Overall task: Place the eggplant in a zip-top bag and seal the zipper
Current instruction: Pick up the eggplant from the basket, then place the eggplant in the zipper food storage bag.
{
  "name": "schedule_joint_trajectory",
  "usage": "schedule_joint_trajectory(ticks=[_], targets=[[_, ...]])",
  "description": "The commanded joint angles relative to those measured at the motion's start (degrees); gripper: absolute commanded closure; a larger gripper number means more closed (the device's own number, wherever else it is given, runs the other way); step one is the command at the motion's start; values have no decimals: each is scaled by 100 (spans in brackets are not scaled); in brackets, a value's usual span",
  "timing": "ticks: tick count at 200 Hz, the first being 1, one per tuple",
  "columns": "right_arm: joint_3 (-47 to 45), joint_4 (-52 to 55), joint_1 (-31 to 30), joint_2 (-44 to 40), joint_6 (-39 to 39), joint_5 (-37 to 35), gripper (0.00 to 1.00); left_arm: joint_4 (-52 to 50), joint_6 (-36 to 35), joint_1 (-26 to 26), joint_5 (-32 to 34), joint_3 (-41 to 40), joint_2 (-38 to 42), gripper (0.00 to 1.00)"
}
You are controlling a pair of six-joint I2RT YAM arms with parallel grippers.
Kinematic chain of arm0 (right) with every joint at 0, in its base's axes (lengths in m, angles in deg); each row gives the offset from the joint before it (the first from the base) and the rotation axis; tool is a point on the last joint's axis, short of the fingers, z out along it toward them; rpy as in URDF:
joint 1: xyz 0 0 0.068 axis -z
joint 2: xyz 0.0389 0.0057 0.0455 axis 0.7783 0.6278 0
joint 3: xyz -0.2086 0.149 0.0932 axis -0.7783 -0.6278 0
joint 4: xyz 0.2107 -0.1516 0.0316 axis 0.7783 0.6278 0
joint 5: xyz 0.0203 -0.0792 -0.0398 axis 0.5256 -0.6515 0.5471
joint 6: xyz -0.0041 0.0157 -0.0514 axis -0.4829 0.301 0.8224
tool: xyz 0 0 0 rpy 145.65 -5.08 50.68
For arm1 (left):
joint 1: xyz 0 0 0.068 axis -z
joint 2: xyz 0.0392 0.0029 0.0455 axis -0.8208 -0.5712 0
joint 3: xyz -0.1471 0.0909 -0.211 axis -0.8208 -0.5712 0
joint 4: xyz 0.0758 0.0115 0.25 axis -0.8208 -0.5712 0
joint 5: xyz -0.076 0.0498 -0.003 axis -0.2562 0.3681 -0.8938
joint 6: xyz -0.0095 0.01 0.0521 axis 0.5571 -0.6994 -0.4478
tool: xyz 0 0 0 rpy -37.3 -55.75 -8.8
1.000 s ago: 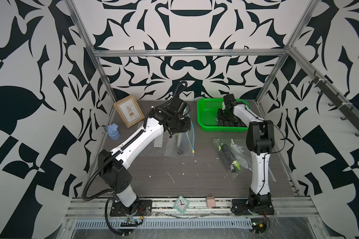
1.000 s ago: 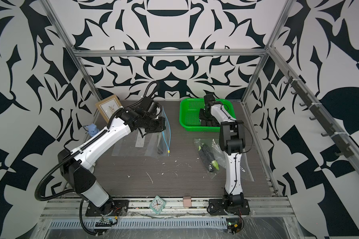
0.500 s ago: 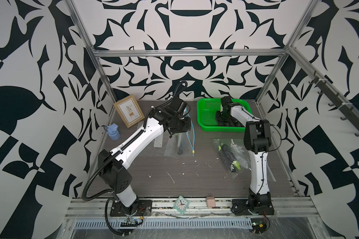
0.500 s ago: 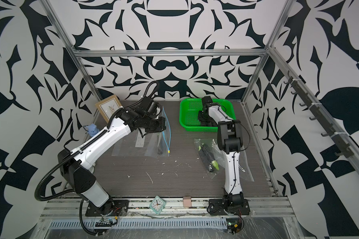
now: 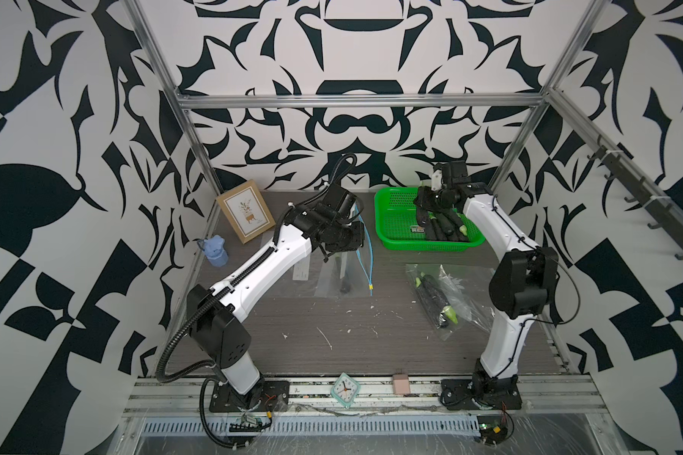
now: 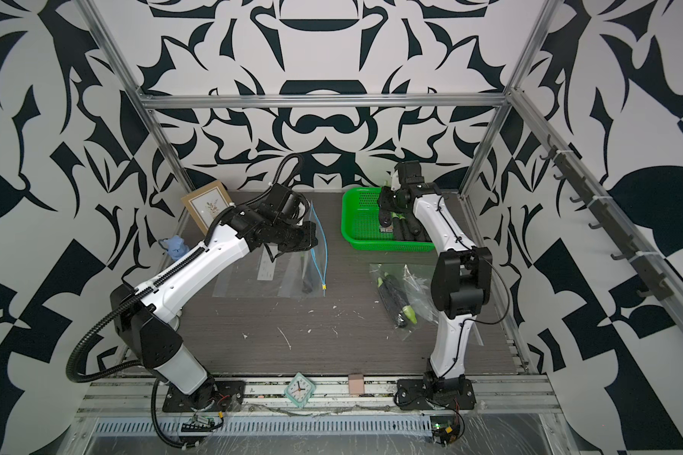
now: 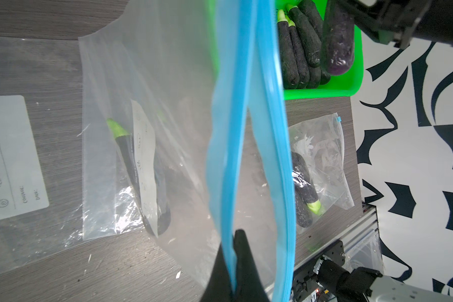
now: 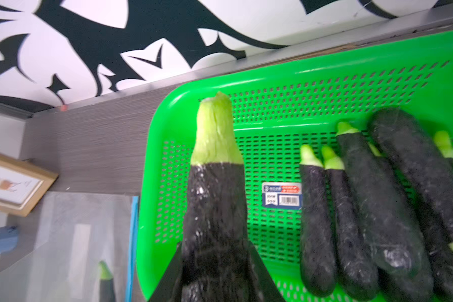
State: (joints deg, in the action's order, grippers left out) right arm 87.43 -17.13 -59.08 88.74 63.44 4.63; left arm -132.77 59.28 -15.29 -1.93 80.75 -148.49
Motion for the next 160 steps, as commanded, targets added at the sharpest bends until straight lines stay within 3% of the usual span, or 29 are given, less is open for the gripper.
schedule_joint_trajectory(ticks=[1, 53, 93, 160], targets=[[-539, -185, -2, -620, -267, 815, 84, 83, 75, 20, -20, -80, 32, 100], [-1848, -210, -36, -2115, -613, 1967, 84, 285, -60, 50, -32, -98, 21, 100], [-2285, 477, -206, -3056, -644, 2630, 84, 326, -257, 148, 146, -20, -49, 100], [-2333, 1644, -1159, -3516, -894, 2972, 84, 616, -507, 429, 356, -75, -156, 100]])
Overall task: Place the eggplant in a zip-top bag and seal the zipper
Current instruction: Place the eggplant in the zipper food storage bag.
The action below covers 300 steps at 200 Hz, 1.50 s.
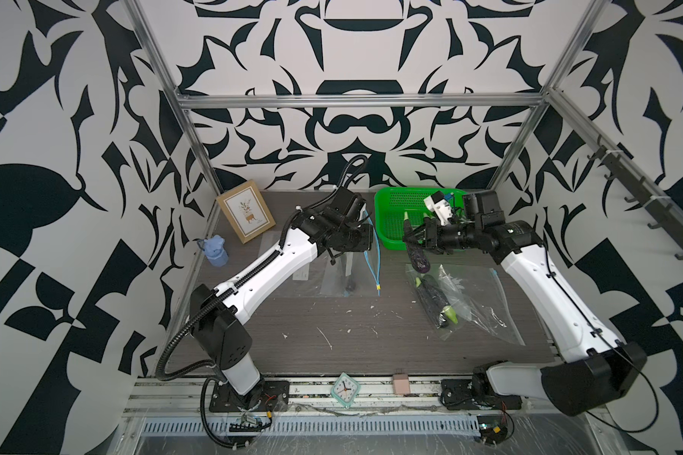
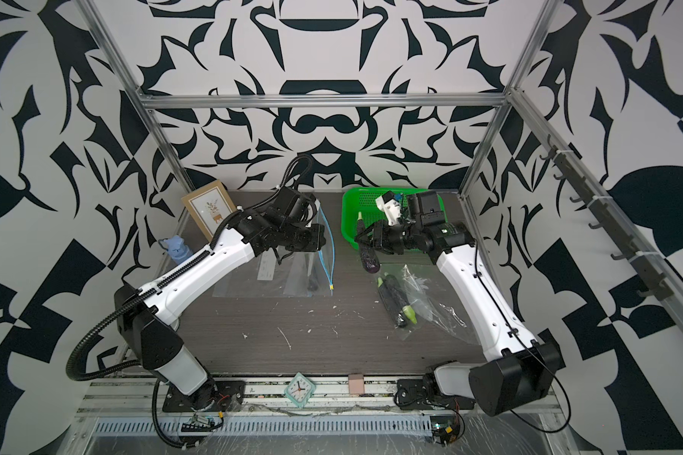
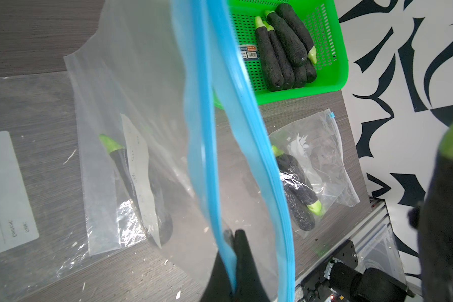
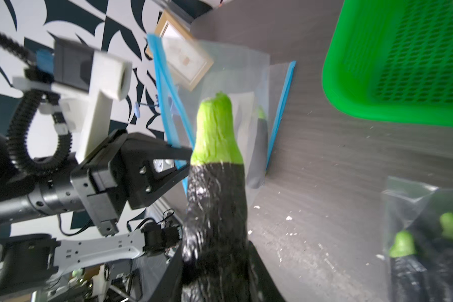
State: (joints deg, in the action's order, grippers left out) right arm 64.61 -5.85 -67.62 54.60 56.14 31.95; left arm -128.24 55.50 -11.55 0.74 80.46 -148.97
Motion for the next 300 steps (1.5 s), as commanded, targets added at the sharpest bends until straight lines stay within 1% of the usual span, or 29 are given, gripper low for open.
schedule_joint_trajectory(ticks=[1, 38, 55, 123, 158, 182, 207, 249, 300], targets=[[-51, 529, -315, -111, -172, 243, 84, 161, -132, 57, 85, -48, -105, 100], [-211, 492, -798, -35, -576, 405, 84, 272, -169, 150, 131, -80, -112, 100], [-116, 596, -910, 98, -586, 406, 84, 271, -188, 176, 138, -84, -111, 100], [467, 693, -909, 901, -506, 342, 84, 355, -182, 329, 55, -268, 44, 100], [691, 831, -797, 1245, -393, 103, 84, 461, -155, 402, 2, -414, 216, 100], [719, 801, -657, 1353, -382, -36, 84, 499, -156, 438, -48, -487, 316, 100], [801, 793, -592, 1418, -340, -339, 84, 611, -109, 480, -175, -567, 414, 100], [748, 226, -513, 1458, -681, -442, 84, 660, -91, 578, -213, -542, 392, 100], [685, -397, -493, 1526, -947, -994, 83, 670, -27, 688, -299, -541, 328, 100]])
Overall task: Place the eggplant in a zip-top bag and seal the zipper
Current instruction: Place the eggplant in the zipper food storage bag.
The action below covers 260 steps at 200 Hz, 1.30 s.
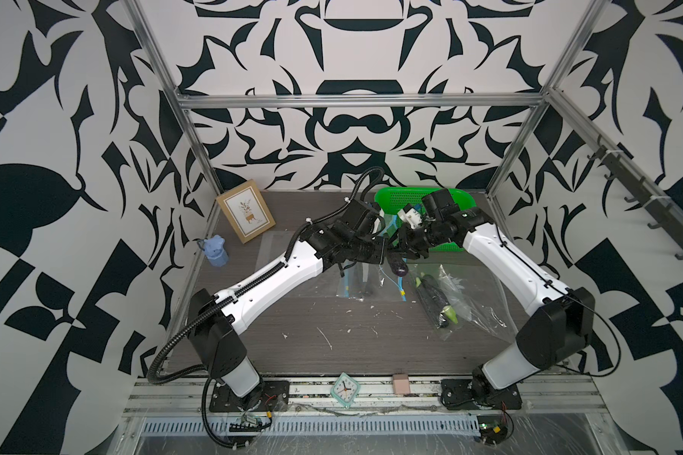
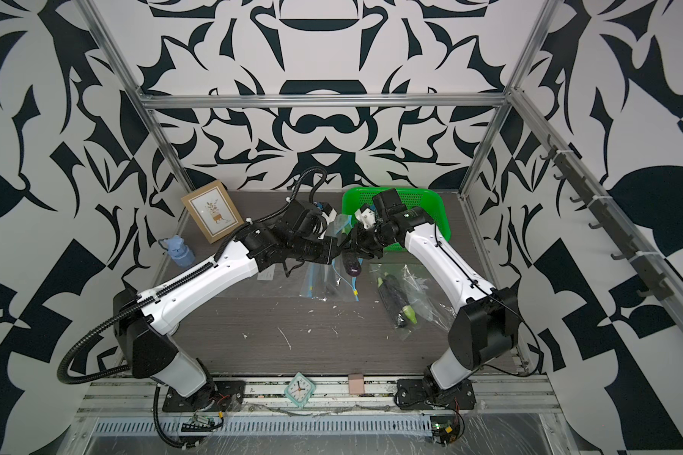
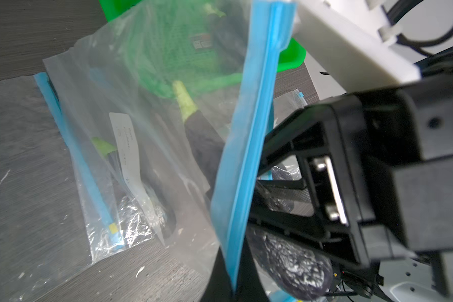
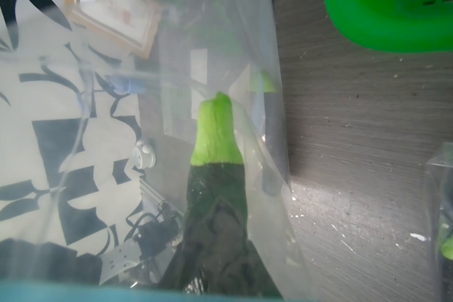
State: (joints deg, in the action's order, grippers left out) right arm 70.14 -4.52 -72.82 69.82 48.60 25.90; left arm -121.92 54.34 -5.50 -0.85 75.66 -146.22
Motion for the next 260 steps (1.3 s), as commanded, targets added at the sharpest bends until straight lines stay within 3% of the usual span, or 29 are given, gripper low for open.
schedule_joint_trajectory(ticks=[1, 25, 47, 118, 200, 260], targets=[[120, -545, 27, 8, -200, -410, 83, 37, 87, 84, -143, -61, 53, 100], [-45, -914, 23, 12, -356, -586, 82, 57, 95, 104, -198, -15, -12, 100], [-150, -1036, -5, -31, -383, -840, 75, 39, 91, 104, -199, 14, -58, 100], [14, -620, -339, -542, 117, -1466, 32, -361, 28, 5, -14, 503, -252, 100], [392, -9, -393, -1338, 1036, -1707, 31, -965, 22, -488, 71, 853, -246, 100], [419, -317, 832, -926, 1447, -1657, 36, -1835, -276, -861, -92, 1036, 171, 100]])
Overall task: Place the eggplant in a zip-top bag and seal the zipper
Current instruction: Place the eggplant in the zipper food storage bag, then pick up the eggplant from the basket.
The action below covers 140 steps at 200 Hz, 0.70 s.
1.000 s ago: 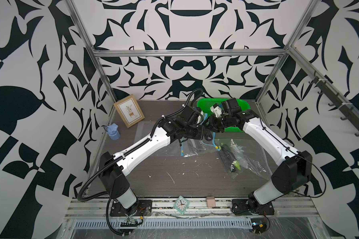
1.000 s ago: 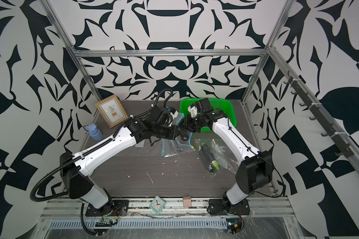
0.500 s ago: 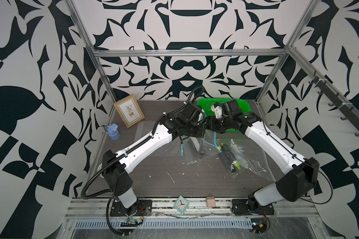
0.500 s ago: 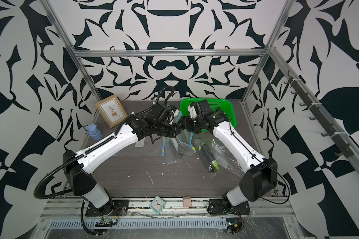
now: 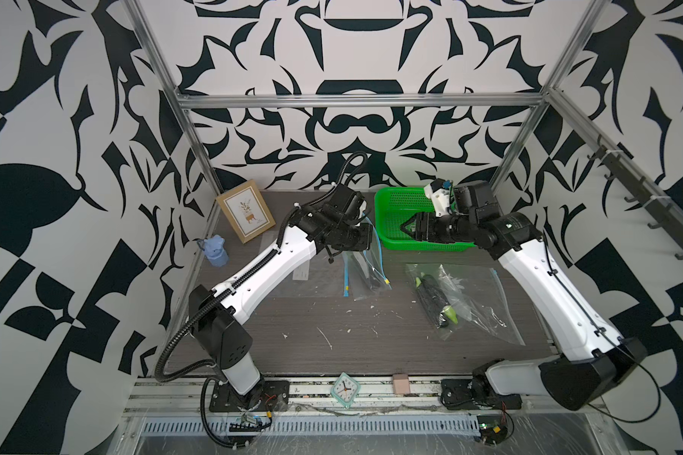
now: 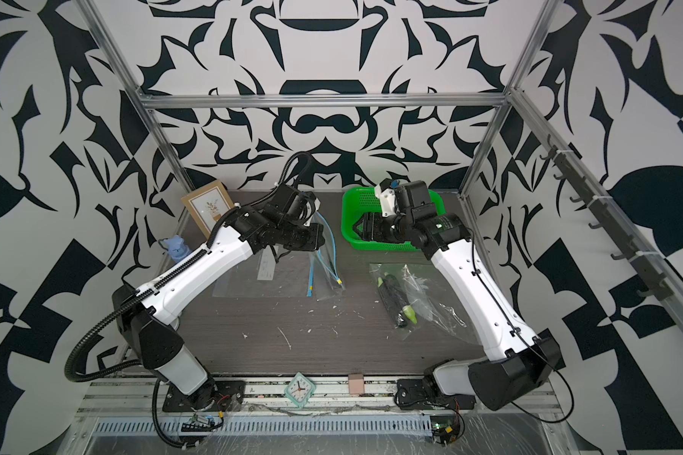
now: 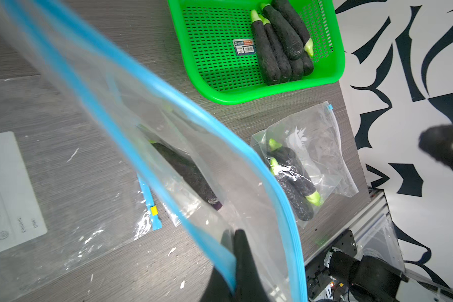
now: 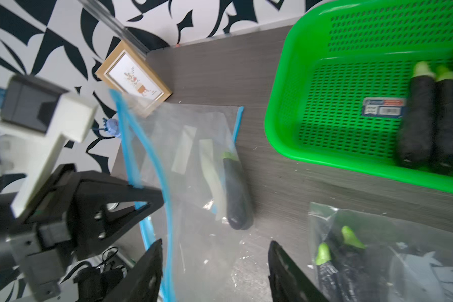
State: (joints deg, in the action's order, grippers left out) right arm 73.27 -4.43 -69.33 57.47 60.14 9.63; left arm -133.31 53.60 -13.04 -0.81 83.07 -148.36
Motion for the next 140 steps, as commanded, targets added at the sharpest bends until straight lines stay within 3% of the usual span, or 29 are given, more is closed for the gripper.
schedule_joint_trajectory(ticks=[1, 48, 78, 116, 140], targets=[[104, -346, 502, 330, 300, -42, 36, -719, -210, -112, -97, 305, 401, 100], [242, -997, 988, 1587, 844, -1189, 40, -1524, -508, -412, -173, 619, 1031, 100], [624, -1199, 1182, 2448, 1043, -1412, 43, -2189, -719, -611, 152, 1043, 1152, 100], [1082, -1341, 1241, 3311, 1151, -1651, 47, -2876, -986, -703, 243, 1742, 934, 100], [1305, -1393, 1264, 3764, 1243, -1793, 50, -2900, -1055, -698, 123, 1781, 787, 100]])
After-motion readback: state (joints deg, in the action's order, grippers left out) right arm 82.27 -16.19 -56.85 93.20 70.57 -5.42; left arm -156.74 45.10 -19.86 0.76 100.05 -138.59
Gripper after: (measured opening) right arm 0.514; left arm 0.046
